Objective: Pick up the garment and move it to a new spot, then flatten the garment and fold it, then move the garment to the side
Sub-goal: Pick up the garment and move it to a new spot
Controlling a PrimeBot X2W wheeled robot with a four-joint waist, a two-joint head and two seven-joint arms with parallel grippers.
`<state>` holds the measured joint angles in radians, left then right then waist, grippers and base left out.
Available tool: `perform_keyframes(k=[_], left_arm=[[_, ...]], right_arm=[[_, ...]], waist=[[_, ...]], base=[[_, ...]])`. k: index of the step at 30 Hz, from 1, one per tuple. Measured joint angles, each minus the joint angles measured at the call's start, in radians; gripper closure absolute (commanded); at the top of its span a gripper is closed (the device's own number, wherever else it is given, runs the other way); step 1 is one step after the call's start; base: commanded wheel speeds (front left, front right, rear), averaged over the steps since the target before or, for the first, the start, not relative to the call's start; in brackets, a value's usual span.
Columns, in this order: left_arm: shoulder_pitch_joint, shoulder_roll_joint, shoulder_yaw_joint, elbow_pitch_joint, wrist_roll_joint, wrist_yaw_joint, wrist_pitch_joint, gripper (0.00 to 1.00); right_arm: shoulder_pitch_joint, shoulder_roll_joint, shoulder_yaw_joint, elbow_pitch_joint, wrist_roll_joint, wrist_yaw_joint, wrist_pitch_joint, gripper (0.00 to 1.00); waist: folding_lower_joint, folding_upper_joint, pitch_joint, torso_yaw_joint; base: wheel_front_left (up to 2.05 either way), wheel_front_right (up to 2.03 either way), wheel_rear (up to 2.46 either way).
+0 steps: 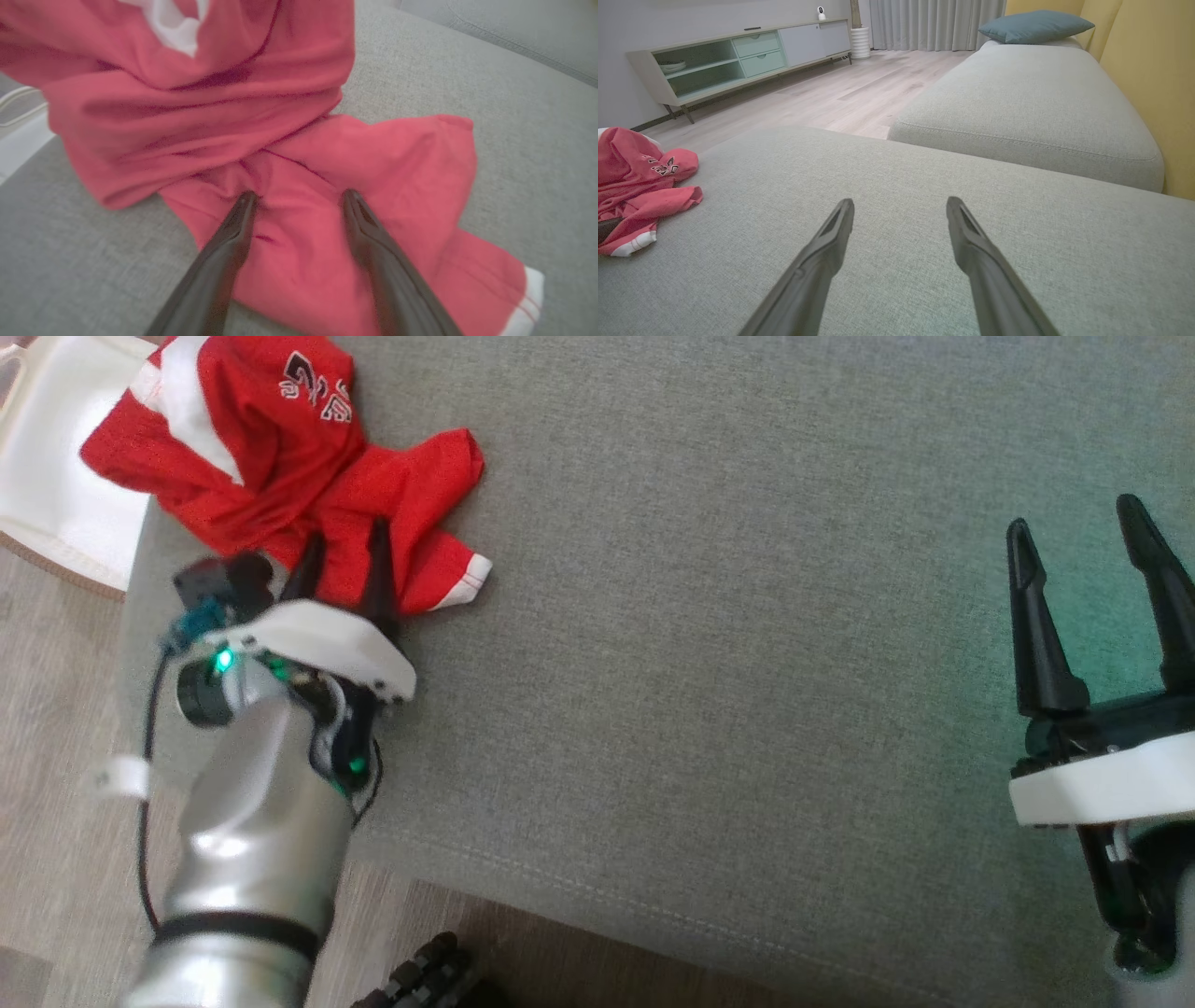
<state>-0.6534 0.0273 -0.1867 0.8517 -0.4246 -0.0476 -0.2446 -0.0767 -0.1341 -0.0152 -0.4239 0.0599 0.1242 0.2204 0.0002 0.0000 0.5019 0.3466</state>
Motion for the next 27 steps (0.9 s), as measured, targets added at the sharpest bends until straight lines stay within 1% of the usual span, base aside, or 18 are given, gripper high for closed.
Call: perform_keyframes(k=[3, 5, 9, 12, 14, 18, 19, 23, 27], left_arm=[[-0.079, 0.002, 0.007, 0.095, -0.022, -0.021, 0.034, 0.0], [-0.116, 0.005, 0.006, 0.142, -0.026, -0.033, 0.042, 1.0], [-0.129, 0.011, 0.002, 0.179, -0.02, -0.04, 0.009, 1.0], [-0.11, 0.014, -0.003, 0.15, 0.012, -0.023, -0.003, 1.0], [-0.073, 0.02, -0.002, 0.068, 0.038, 0.002, -0.004, 1.0], [0.03, 0.044, 0.004, -0.161, 0.105, 0.049, -0.005, 1.0], [0.03, 0.044, 0.004, -0.161, 0.105, 0.049, -0.005, 1.0], [0.163, 0.063, -0.003, -0.353, 0.151, 0.073, -0.005, 1.0], [0.283, 0.082, -0.035, -0.519, 0.176, 0.083, 0.003, 1.0]], right_arm=[[0.0, 0.0, -0.003, 0.002, 0.001, 0.0, 0.0, 0.0], [0.0, 0.0, -0.005, 0.006, 0.001, 0.0, 0.0, 0.0], [0.0, 0.002, -0.017, 0.016, 0.002, 0.0, -0.012, 0.0], [0.0, 0.008, -0.023, 0.028, 0.004, 0.0, -0.03, 0.0], [0.002, 0.017, -0.024, 0.039, 0.005, 0.0, -0.042, 0.0], [0.007, 0.033, -0.024, 0.065, 0.014, 0.0, -0.068, 0.0], [0.007, 0.033, -0.024, 0.065, 0.014, 0.0, -0.068, 0.0], [0.021, 0.052, -0.022, 0.086, 0.027, 0.0, -0.092, 0.0], [0.061, 0.066, -0.015, 0.113, 0.038, 0.0, -0.114, 0.0]], waist=[[-0.0001, 0.0, 0.008, -0.007], [-0.0002, 0.0, 0.007, -0.009], [-0.0001, 0.0, -0.014, -0.012], [-0.0002, 0.0, -0.043, -0.013], [-0.0002, 0.0, -0.068, -0.015], [-0.0002, 0.0, -0.126, -0.022], [-0.0002, 0.0, -0.126, -0.022], [-0.0002, 0.0, -0.19, -0.038], [-0.0003, 0.0, -0.247, -0.07]], base=[[0.0, 0.0, 0.0], [0.0, 0.0, 0.0], [0.0, 0.0, 0.0], [0.0, 0.0, 0.0], [0.0, 0.0, 0.0], [0.0, 0.0, 0.0], [0.0, 0.0, 0.0], [0.0, 0.0, 0.0], [0.0, 0.0, 0.0]])
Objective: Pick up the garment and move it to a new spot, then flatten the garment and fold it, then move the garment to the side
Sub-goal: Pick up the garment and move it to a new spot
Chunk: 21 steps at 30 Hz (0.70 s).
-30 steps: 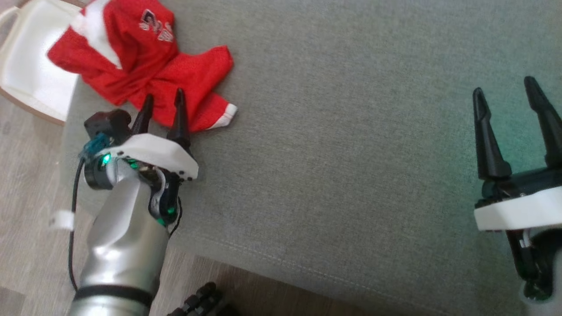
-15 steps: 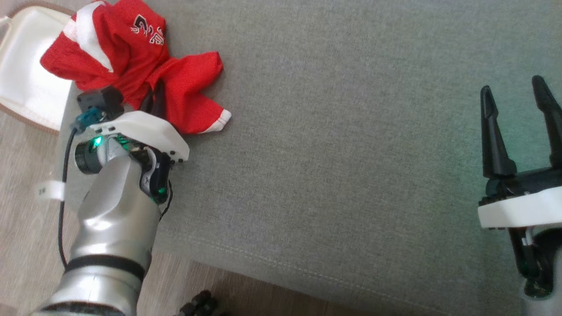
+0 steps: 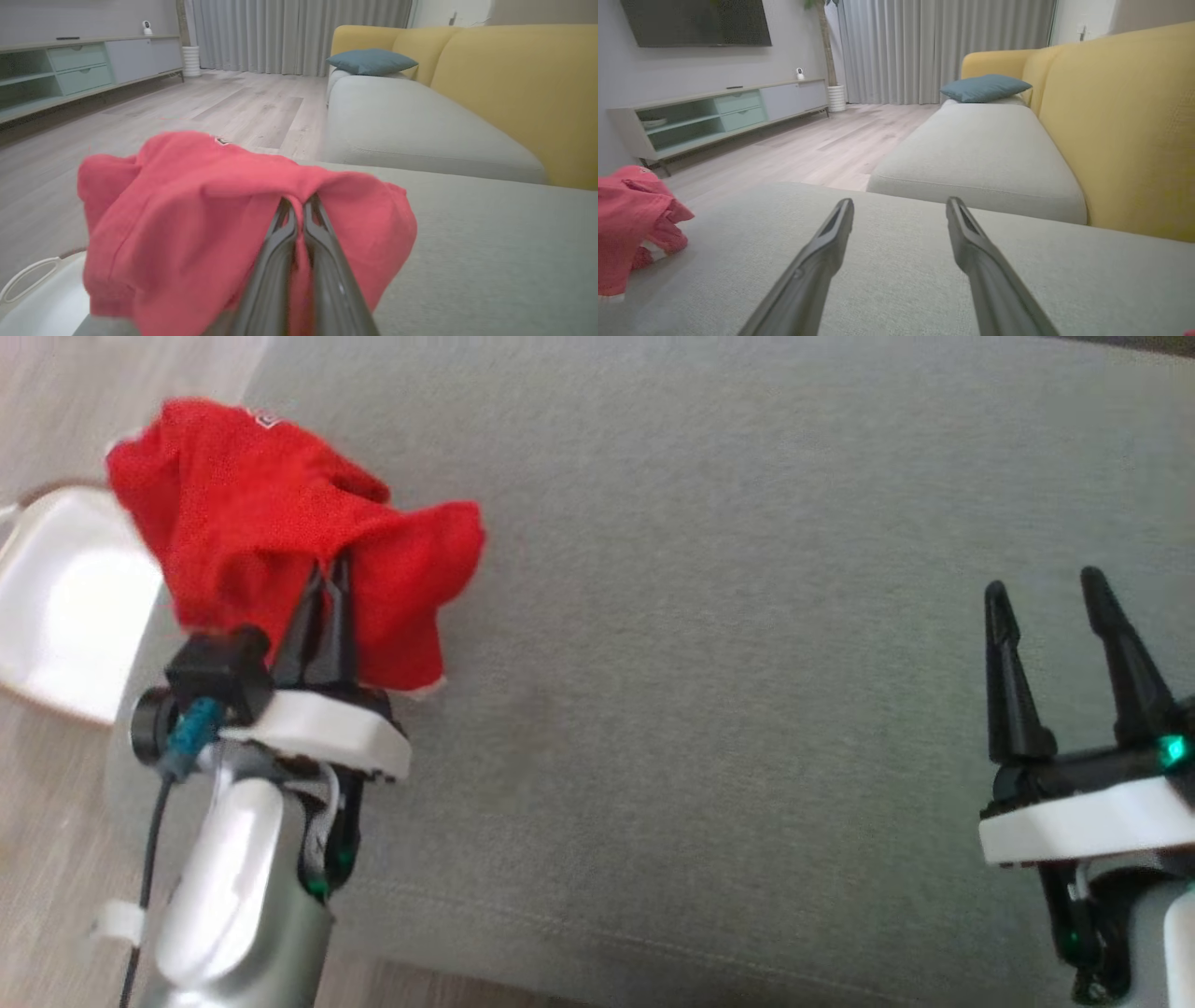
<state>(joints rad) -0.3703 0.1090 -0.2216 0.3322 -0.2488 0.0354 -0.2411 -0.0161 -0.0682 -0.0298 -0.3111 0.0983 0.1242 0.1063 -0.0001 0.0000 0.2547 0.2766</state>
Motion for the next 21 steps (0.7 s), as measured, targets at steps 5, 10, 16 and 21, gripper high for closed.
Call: perform_keyframes(k=[5, 10, 16, 21], left_arm=[[0.083, 0.007, -0.06, -0.186, 0.01, -0.001, 0.069, 1.0], [0.1, -0.016, -0.157, -0.278, 0.013, -0.02, 0.125, 1.0], [0.043, -0.044, -0.291, -0.292, 0.018, -0.056, 0.152, 1.0], [-0.053, -0.053, -0.397, -0.268, 0.017, -0.071, 0.152, 1.0]], right_arm=[[0.014, 0.011, 0.005, 0.016, 0.014, 0.0, -0.019, 0.0], [0.023, 0.02, 0.01, 0.02, 0.029, 0.0, -0.041, 0.0], [0.022, 0.021, 0.016, 0.048, 0.073, 0.0, -0.079, 0.0], [0.004, 0.022, 0.016, 0.08, 0.102, 0.0, -0.115, 0.0]], waist=[[0.0, 0.0, -0.037, -0.076], [0.0, 0.0, -0.044, -0.172], [0.0, 0.0, -0.013, -0.305], [0.0, 0.0, 0.033, -0.415]], base=[[0.0, 0.0, 0.0], [0.0, 0.0, 0.0], [0.0, 0.0, 0.0], [0.0, 0.0, 0.0]])
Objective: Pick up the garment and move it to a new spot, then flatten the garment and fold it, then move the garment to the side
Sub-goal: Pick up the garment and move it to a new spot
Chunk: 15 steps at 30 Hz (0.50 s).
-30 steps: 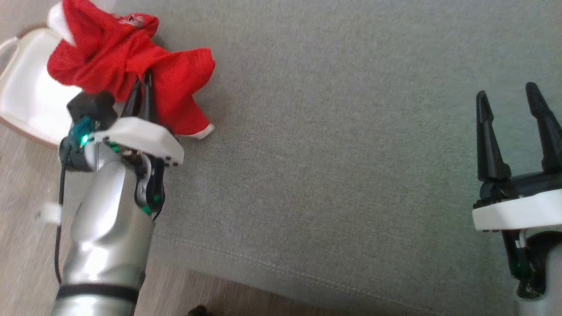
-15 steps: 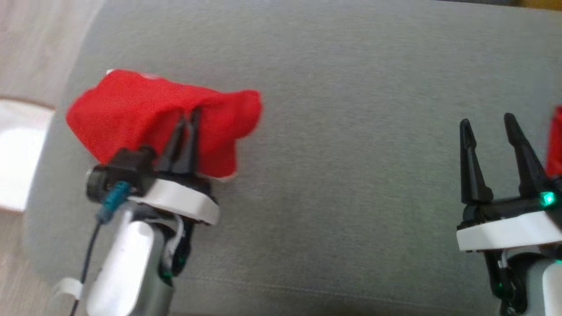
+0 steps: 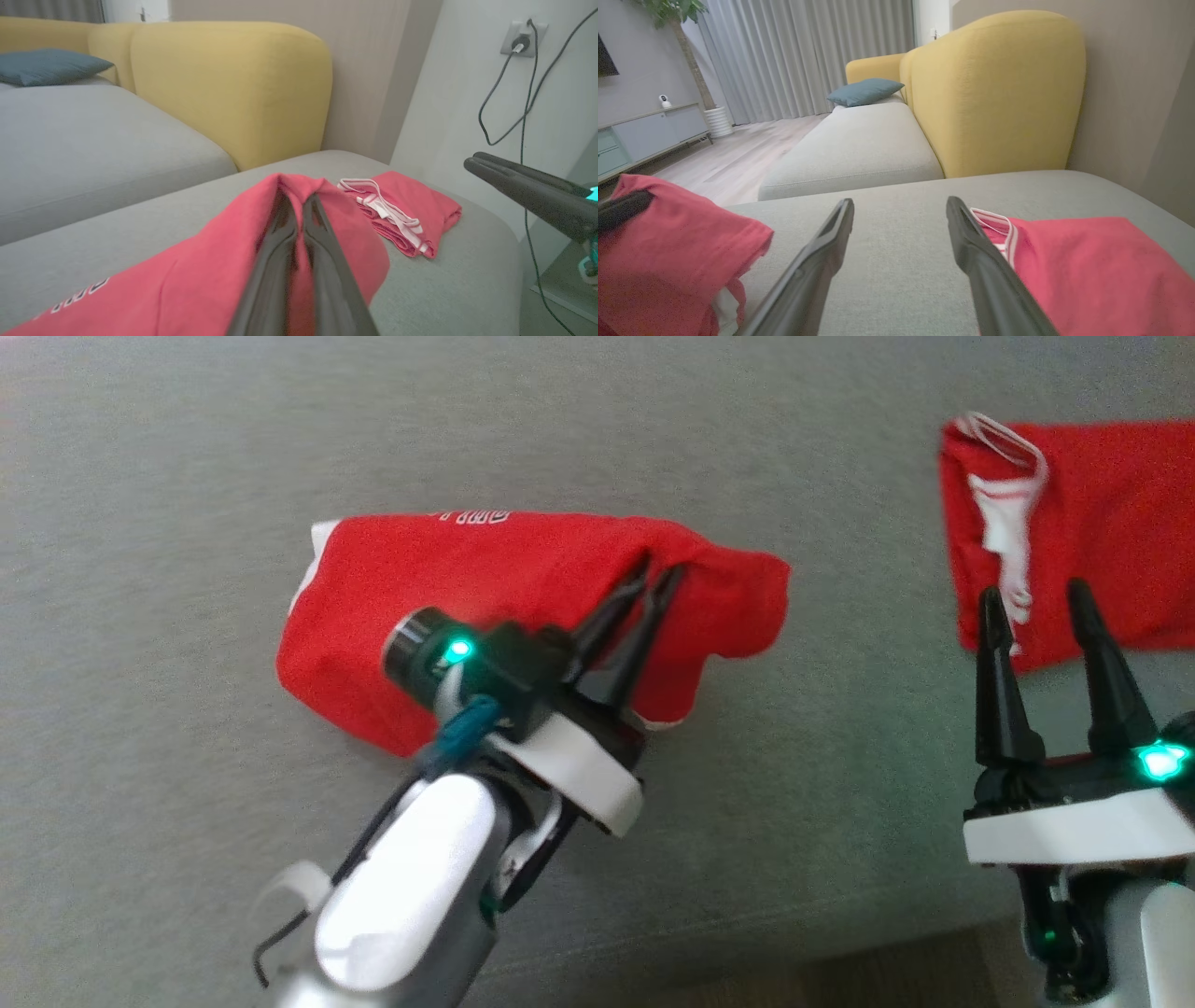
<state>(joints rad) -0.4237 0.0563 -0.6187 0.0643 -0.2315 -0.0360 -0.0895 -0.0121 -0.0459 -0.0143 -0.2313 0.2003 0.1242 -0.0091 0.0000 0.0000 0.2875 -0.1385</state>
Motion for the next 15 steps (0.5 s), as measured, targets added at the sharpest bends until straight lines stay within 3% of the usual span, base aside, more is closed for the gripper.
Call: perform_keyframes(k=[7, 8, 9, 10, 15], left_arm=[[-0.057, -0.003, -0.086, 0.126, -0.028, -0.001, 0.052, 1.0], [-0.06, -0.002, -0.089, 0.141, -0.03, -0.001, 0.053, 0.69], [-0.062, -0.002, -0.092, 0.153, -0.031, -0.001, 0.053, 0.16], [-0.065, -0.002, -0.096, 0.162, -0.031, -0.004, 0.052, 0.0], [-0.078, 0.003, -0.11, 0.155, -0.018, -0.008, -0.003, 0.0]], right_arm=[[-0.025, 0.001, 0.01, 0.046, 0.034, 0.0, -0.047, 0.0], [-0.031, 0.001, 0.01, 0.05, 0.037, 0.0, -0.052, 0.0], [-0.036, 0.001, 0.01, 0.057, 0.037, 0.0, -0.057, 0.0], [-0.041, 0.001, 0.009, 0.063, 0.037, 0.0, -0.058, 0.0], [-0.044, 0.001, 0.009, 0.085, 0.027, 0.0, -0.065, 0.0]], waist=[[0.0, 0.0, 0.092, -0.106], [0.0001, 0.0, 0.105, -0.114], [0.0001, 0.0, 0.116, -0.12], [0.0001, 0.0, 0.125, -0.124], [0.0001, 0.0, 0.128, -0.098]], base=[[0.0, 0.0, 0.0], [0.0, 0.0, 0.0], [0.0, 0.0, 0.0], [0.0, 0.0, 0.0], [0.0, 0.0, 0.0]])
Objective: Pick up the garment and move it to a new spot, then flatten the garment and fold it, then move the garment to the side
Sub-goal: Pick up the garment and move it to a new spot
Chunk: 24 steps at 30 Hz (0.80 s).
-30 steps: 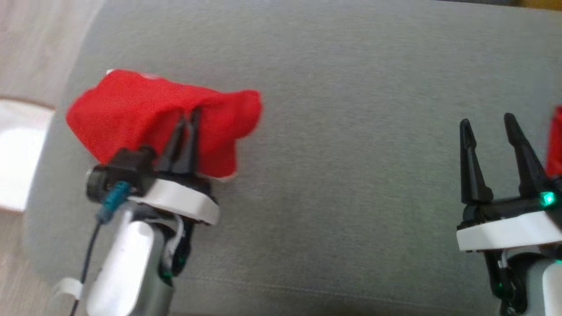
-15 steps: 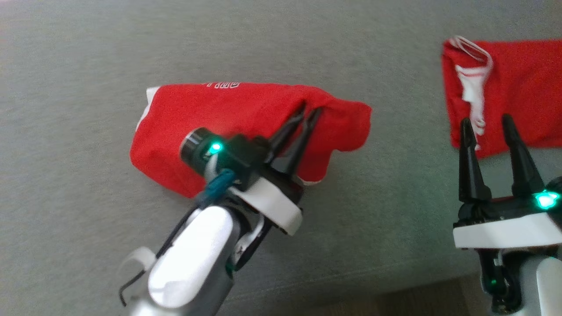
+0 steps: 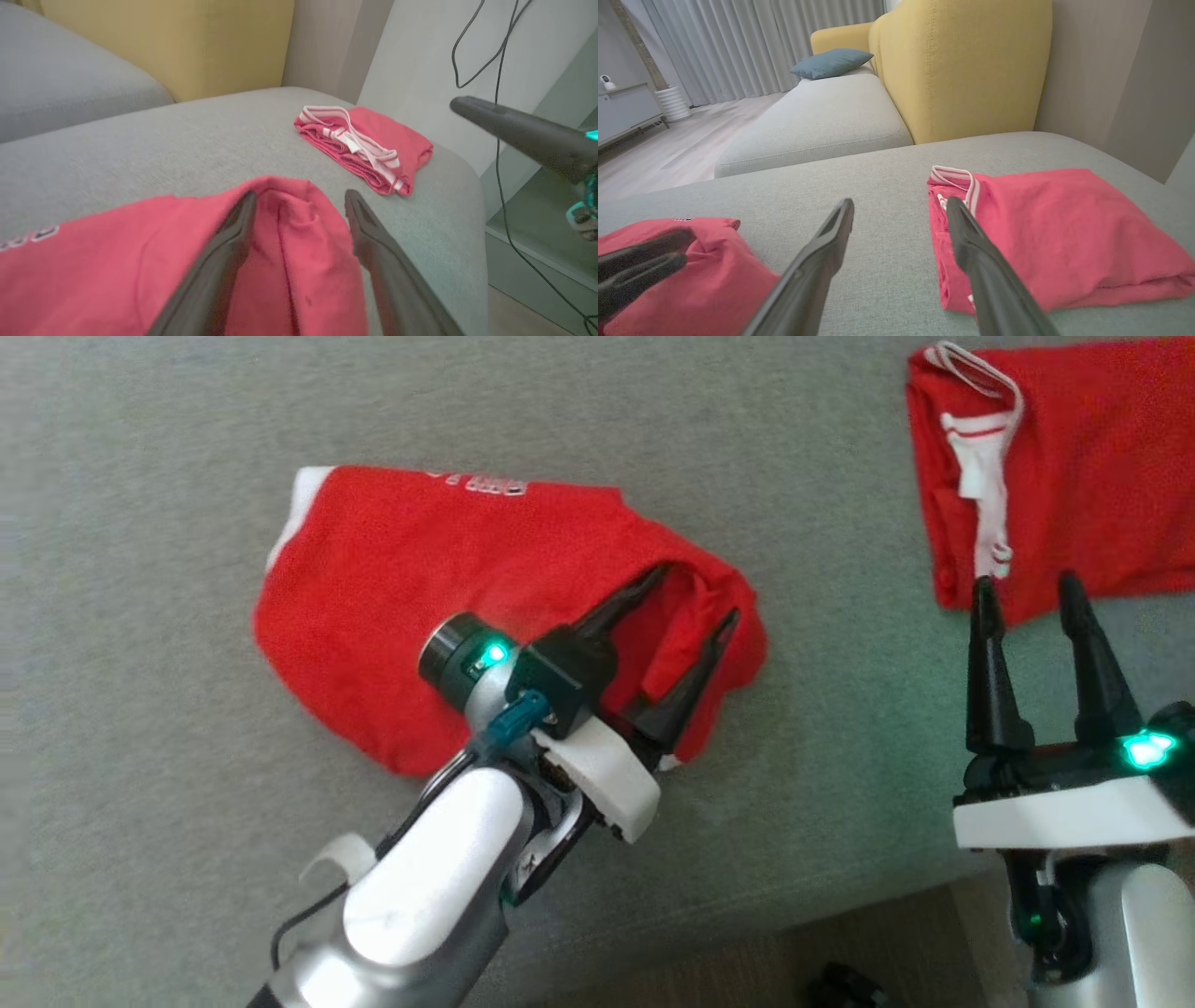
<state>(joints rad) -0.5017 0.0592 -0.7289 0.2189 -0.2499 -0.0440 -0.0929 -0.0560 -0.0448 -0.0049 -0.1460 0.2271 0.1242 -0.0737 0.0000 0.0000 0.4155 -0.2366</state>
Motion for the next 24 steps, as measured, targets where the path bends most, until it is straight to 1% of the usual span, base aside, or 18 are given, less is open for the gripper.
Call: perform_keyframes(k=[3, 6, 15, 19, 21, 24], left_arm=[[0.004, 0.007, 0.005, -0.038, 0.002, 0.012, -0.044, 0.0], [0.018, 0.016, 0.03, -0.077, 0.001, 0.042, -0.076, 0.0], [0.106, 0.076, 0.192, -0.12, -0.027, 0.159, -0.146, 0.0], [0.155, 0.119, 0.269, -0.122, -0.03, 0.202, -0.156, 0.0], [0.188, 0.139, 0.305, -0.126, -0.04, 0.213, -0.156, 0.0], [0.254, 0.17, 0.344, -0.135, -0.053, 0.213, -0.156, 0.0]], right_arm=[[-0.004, 0.0, 0.0, 0.004, -0.019, 0.0, 0.004, 0.0], [-0.004, 0.0, -0.003, 0.001, -0.041, 0.0, 0.02, 0.0], [-0.002, 0.0, -0.01, -0.031, -0.091, 0.0, 0.077, 0.0], [0.009, 0.0, -0.014, -0.04, -0.106, 0.0, 0.097, 0.0], [0.011, 0.0, -0.017, -0.04, -0.106, 0.0, 0.103, 0.0], [0.024, 0.0, -0.019, -0.042, -0.114, 0.0, 0.116, 0.0]], waist=[[0.0, 0.0, -0.021, 0.034], [0.0, 0.0, -0.044, 0.074], [0.0, 0.0, -0.117, 0.206], [0.0, 0.0, -0.152, 0.252], [-0.0001, 0.0, -0.169, 0.269], [-0.0001, 0.0, -0.201, 0.291]], base=[[0.0, 0.0, 0.0], [0.0, 0.0, 0.0], [0.0, 0.0, 0.0], [0.0, 0.0, 0.0], [0.0, 0.0, 0.0], [0.0, 0.0, 0.0]])
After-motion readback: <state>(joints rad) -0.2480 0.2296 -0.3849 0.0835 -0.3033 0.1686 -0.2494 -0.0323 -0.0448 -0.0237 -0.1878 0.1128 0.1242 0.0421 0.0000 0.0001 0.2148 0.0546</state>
